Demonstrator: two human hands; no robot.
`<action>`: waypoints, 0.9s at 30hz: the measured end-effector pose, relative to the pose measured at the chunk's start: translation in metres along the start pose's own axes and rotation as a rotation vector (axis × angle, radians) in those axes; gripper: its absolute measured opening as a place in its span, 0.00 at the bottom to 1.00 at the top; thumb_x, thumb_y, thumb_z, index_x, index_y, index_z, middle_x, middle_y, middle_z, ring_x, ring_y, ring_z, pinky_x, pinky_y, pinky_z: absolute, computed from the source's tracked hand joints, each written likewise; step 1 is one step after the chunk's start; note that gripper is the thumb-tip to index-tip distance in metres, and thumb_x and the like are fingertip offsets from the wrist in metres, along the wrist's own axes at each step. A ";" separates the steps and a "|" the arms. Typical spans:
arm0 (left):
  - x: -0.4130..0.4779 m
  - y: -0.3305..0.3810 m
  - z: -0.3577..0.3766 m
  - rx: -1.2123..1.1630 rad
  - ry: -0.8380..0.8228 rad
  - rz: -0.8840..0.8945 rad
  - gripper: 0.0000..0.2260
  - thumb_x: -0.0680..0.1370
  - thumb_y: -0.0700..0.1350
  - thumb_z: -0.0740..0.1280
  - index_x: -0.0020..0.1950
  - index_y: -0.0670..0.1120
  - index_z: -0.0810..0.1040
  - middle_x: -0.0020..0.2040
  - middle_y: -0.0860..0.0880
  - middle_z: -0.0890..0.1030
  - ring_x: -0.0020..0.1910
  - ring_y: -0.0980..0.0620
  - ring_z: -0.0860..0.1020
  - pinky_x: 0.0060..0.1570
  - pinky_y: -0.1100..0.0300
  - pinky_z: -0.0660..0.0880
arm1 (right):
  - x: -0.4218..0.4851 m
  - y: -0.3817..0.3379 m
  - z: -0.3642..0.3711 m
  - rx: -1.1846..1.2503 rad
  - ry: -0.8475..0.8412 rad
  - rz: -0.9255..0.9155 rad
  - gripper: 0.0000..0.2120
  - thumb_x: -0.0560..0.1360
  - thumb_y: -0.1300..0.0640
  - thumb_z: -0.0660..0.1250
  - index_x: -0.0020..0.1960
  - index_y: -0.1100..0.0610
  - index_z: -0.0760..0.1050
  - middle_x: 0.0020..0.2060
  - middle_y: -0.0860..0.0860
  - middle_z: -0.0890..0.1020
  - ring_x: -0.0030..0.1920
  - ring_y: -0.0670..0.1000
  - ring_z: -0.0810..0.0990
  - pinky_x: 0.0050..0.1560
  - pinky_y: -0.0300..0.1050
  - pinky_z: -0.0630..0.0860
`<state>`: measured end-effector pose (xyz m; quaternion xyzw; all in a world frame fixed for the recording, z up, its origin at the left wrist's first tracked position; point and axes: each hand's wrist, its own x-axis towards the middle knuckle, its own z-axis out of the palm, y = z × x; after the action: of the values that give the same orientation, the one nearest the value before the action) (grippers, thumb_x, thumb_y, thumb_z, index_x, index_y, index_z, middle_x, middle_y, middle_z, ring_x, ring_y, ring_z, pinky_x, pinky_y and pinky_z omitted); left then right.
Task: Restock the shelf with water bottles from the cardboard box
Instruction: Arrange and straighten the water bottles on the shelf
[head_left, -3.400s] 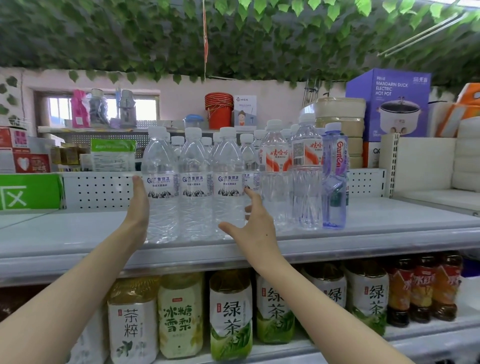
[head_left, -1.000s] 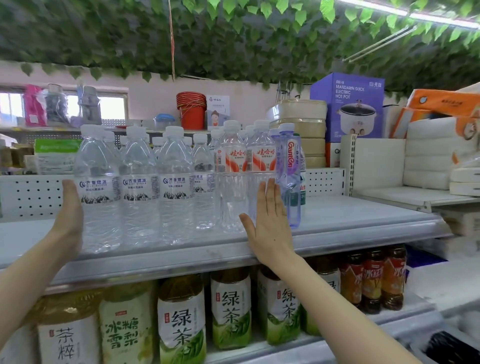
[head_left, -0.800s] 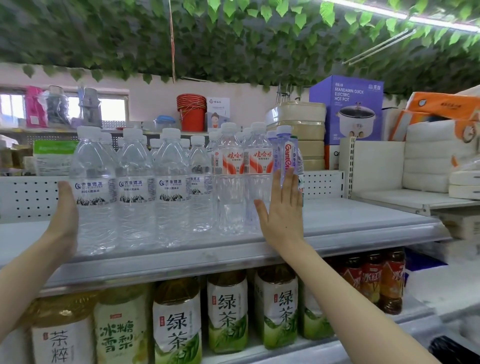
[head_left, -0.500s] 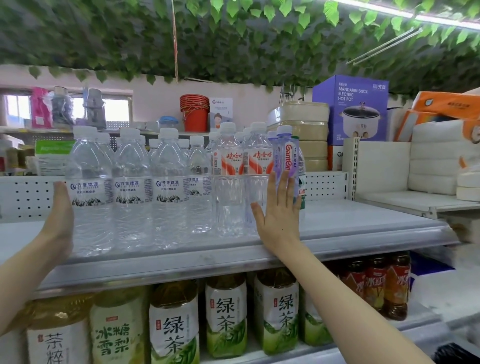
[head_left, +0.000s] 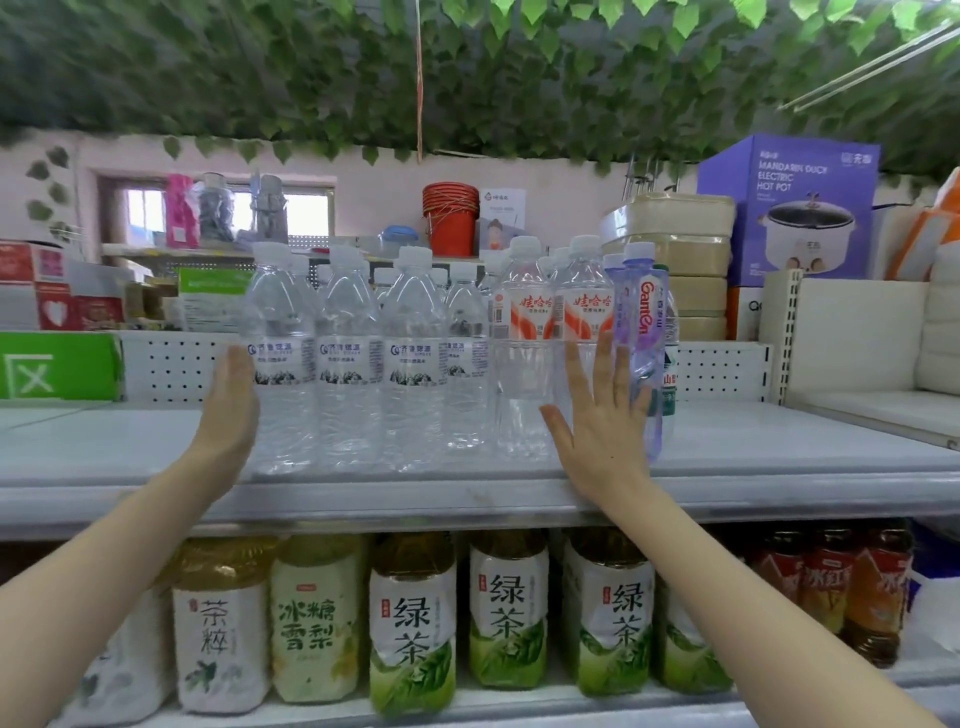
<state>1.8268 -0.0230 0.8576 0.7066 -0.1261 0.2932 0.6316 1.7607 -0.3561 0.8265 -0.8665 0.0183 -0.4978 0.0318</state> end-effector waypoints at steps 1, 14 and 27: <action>-0.006 0.001 -0.002 0.101 0.024 0.120 0.30 0.79 0.64 0.44 0.78 0.52 0.45 0.78 0.51 0.48 0.76 0.51 0.48 0.72 0.52 0.46 | 0.000 -0.004 0.002 0.001 0.000 -0.013 0.33 0.77 0.37 0.43 0.74 0.43 0.29 0.72 0.46 0.26 0.72 0.50 0.25 0.69 0.63 0.35; -0.023 -0.029 0.013 1.004 -0.098 0.678 0.35 0.76 0.68 0.50 0.74 0.61 0.32 0.74 0.53 0.29 0.74 0.48 0.32 0.70 0.41 0.40 | 0.006 -0.021 0.009 -0.012 -0.055 -0.017 0.33 0.77 0.38 0.47 0.76 0.43 0.34 0.74 0.52 0.29 0.73 0.58 0.28 0.70 0.71 0.40; -0.038 -0.002 0.045 1.113 -0.130 0.875 0.33 0.75 0.68 0.44 0.76 0.57 0.38 0.76 0.51 0.33 0.75 0.46 0.35 0.68 0.37 0.37 | 0.007 -0.019 -0.004 -0.079 -0.078 0.024 0.36 0.72 0.30 0.42 0.75 0.41 0.33 0.74 0.49 0.30 0.71 0.54 0.24 0.64 0.68 0.32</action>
<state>1.8094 -0.0739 0.8330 0.8249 -0.2673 0.4980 -0.0078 1.7610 -0.3382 0.8363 -0.8855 0.0470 -0.4622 0.0041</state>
